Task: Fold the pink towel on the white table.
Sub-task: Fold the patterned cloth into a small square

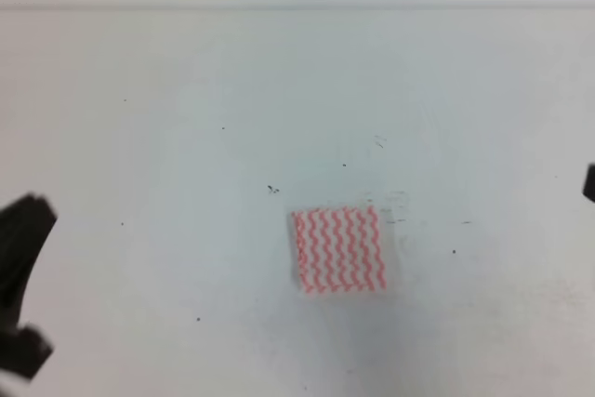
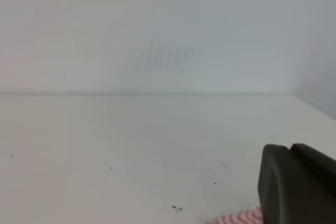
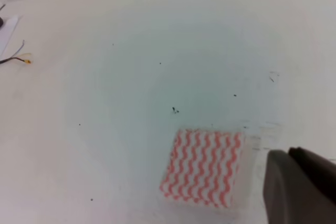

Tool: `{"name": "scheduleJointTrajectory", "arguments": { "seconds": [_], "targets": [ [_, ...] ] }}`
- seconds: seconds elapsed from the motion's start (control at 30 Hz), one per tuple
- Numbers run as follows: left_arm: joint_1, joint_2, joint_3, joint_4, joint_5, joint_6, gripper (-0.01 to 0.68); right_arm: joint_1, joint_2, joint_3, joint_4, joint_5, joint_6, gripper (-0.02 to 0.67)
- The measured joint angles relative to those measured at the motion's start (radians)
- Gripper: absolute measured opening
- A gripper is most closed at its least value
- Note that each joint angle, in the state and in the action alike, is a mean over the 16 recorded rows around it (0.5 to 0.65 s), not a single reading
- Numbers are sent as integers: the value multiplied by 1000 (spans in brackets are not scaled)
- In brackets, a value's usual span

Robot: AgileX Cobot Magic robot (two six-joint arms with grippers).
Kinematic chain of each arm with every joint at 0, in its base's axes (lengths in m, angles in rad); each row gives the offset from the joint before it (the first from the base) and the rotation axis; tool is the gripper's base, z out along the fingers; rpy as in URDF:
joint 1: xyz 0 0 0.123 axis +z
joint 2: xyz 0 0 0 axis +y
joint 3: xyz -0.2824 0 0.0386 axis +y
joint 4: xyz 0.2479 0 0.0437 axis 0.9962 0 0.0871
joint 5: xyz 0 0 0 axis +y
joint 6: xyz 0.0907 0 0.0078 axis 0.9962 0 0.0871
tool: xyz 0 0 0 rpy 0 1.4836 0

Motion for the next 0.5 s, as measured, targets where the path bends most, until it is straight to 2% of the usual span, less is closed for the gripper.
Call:
{"name": "scheduleJointTrajectory", "arguments": {
  "seconds": [0.23,0.5],
  "targets": [
    [0,-246,189,-12,-26,21,-3,0,-214,198,-3,-130,0,-18],
    [0,-370,321,-16,-78,46,-4,0,-390,430,0,-345,0,-18]
  ]
}}
